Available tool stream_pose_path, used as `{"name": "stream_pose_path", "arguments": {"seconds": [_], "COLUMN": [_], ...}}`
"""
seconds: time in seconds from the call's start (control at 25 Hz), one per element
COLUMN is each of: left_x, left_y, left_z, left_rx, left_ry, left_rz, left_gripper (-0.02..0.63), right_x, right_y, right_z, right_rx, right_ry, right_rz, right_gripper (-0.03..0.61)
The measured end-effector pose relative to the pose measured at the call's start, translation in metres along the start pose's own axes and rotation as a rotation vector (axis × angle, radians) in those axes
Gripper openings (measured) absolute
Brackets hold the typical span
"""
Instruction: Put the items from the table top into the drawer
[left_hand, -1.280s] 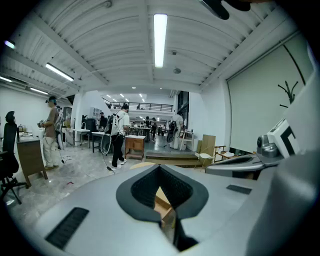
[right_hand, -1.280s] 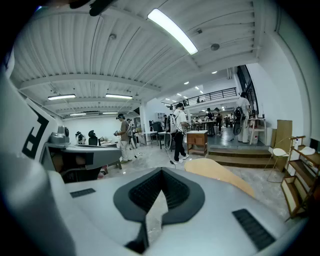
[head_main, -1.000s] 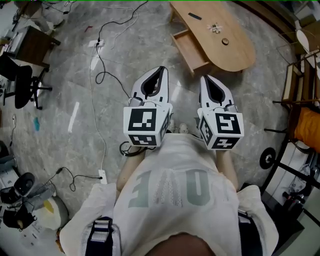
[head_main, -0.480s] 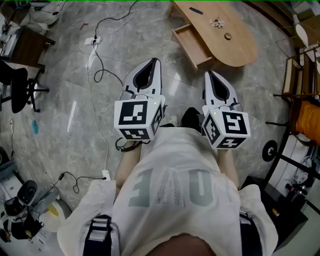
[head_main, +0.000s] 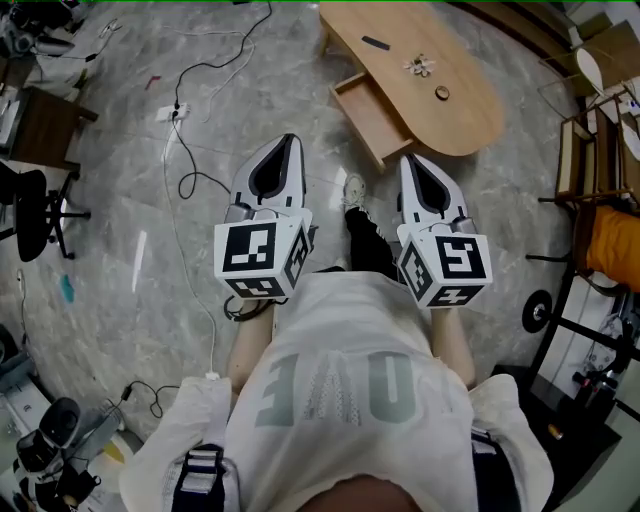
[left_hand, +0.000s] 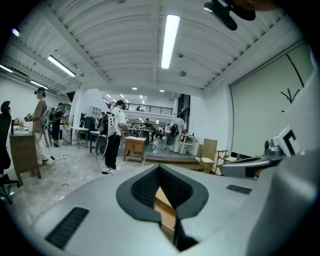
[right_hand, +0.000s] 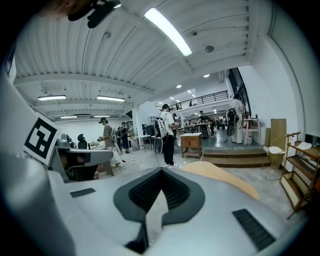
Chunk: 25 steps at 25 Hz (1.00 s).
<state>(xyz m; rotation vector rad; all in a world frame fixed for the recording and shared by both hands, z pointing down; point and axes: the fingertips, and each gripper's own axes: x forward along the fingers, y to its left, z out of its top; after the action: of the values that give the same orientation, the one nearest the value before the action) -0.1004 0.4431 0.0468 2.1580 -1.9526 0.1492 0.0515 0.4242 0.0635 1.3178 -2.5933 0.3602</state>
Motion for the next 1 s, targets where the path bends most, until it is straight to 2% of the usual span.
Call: {"name": "stream_pose_path", "arguments": {"seconds": [0.28,0.6,0.8,1.0], "left_x": [0.09,0.239,0.315,0.362], "left_y": [0.002,0.017,0.032,0.045], "left_z": [0.012,0.074,0.096,0.107], "left_rx": [0.038,0.049,0.045,0.036], "left_ry": [0.004,-0.049,-0.023,0.001], "left_rz": [-0.001,-0.036,-0.014,-0.028], "left_gripper": [0.008,0.008,0.008,0.008], "right_x": [0.074,0.204,0.271,0.312], "right_y": [-0.054,-0.125,-0.158,-0.178], "right_z": [0.024,0.077,0.106,0.123], "right_rx": [-0.027,-0.039,-0.057,-0.057], "right_ry": [-0.017,-0.011,0.007,0.01], "right_rz": [0.019,0.035,0.047,0.041], "right_gripper": [0.002,0.002,0.002,0.002]}}
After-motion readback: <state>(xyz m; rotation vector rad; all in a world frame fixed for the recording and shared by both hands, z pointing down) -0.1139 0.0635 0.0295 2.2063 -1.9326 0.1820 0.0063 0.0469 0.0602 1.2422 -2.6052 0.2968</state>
